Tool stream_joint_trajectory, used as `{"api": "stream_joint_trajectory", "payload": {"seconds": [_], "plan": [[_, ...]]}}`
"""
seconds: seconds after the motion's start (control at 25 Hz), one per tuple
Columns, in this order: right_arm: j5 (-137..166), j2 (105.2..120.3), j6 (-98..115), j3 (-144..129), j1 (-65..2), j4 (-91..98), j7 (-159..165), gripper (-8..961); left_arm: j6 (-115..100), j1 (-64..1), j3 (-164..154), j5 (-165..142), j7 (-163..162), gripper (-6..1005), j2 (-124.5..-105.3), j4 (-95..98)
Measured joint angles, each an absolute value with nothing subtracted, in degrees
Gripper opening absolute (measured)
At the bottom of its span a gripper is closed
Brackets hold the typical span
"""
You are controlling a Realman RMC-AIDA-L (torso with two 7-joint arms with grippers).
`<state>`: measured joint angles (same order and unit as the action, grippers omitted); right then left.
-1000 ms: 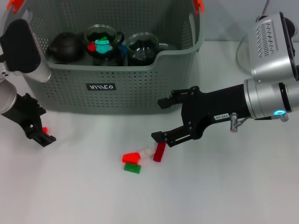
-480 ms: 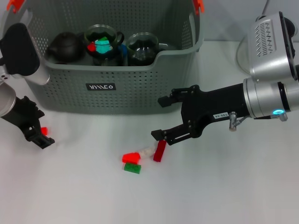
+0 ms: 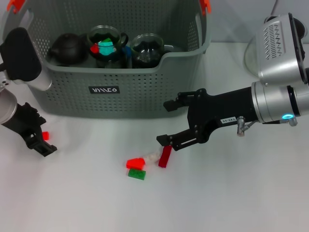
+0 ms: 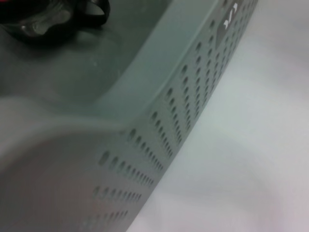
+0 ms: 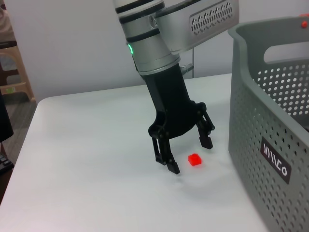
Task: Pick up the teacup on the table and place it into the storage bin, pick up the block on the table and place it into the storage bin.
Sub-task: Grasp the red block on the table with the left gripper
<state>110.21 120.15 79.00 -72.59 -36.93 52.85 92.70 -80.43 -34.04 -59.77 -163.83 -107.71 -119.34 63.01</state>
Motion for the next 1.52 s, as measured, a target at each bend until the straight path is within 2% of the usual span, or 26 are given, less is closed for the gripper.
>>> {"api": "stream_joint_trajectory", "payload": {"seconds": [0.68,1.2,1.52], "plan": [[110.2,120.13,79.0,-72.2,-36.8,52.8,92.7,940,-92.4,-33.3,-58.6,-163.8,-127.3,873,-119.43,75.5],[110.9,119.42,79.0,-71.9,-37.4,53.5,92.4,941,-95.3,-34.1,-60.1,-163.7,-155.6,873,-119.41,71.5],[114.0,119.81,78.6,-71.8,-38.5,53.5,90.8,942,-92.8,-34.3,-61.3,-163.7,-163.8,873,-119.63,70.3]]}}
